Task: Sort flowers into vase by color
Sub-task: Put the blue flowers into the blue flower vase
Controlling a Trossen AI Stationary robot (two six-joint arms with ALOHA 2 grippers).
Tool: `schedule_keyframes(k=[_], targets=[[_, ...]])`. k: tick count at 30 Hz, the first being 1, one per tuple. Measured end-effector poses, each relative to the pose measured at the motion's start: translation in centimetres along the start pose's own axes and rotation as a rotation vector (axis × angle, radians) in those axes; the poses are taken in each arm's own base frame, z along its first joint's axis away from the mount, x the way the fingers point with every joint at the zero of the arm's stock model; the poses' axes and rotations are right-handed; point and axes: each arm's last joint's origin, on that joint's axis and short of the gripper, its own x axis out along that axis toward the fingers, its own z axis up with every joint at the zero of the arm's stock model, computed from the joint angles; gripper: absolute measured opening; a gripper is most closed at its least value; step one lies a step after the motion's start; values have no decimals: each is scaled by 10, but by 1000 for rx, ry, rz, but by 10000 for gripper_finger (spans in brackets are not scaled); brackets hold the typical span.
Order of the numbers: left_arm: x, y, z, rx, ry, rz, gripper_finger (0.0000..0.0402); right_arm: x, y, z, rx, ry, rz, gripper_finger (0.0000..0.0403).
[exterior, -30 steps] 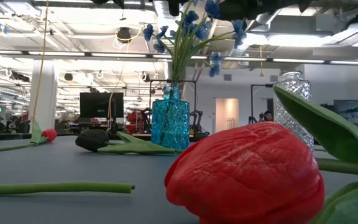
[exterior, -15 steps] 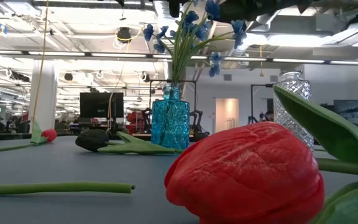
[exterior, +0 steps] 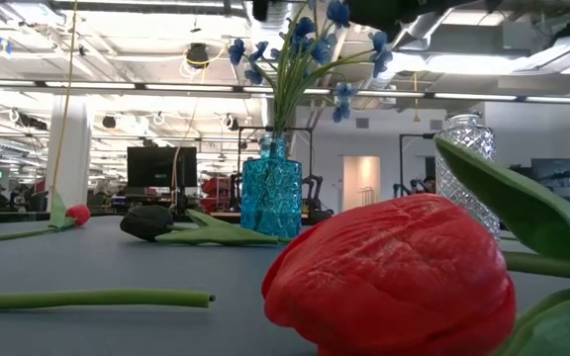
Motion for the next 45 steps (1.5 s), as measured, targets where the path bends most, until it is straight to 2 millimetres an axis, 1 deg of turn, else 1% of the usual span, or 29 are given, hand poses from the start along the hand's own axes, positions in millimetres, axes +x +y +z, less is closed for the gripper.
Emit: schedule_keyframes(k=[4,8,11,13,16,18,20,24,26,28,31,33,38,45], targets=[[-20,0,14,14,26,-4,1,-20,-2,4,3,11,-20,144],[-47,-4,25,15,102,-3,1,-39,0,0,48,106,-22,144],[-70,-14,24,37,146,48,0,-49,4,-6,110,183,-13,140],[-87,-21,18,46,162,84,0,-54,7,-9,137,226,-2,138],[-112,-30,9,-6,105,84,0,-57,13,-12,154,264,16,134],[-124,-39,-6,-51,63,35,0,-56,16,-12,158,272,11,133],[-130,-50,-28,-91,10,-21,0,-55,20,-13,164,278,8,132],[-137,-67,-70,-137,-104,-89,0,-49,29,-22,151,284,11,132],[-139,-72,-83,-135,-148,-113,0,-47,32,-25,151,280,-19,132],[-140,-77,-96,-130,-138,-135,0,-46,36,-28,149,274,-47,132],[-135,-84,-111,-135,-112,-162,0,-43,40,-37,154,281,-62,132],[-129,-90,-116,-142,-110,-176,0,-42,41,-39,156,288,-68,132],[-112,-103,-131,-140,-162,-189,0,-36,43,-49,171,291,-78,132],[-96,-106,-153,-154,-180,-107,0,-34,45,-54,175,273,-75,132]])
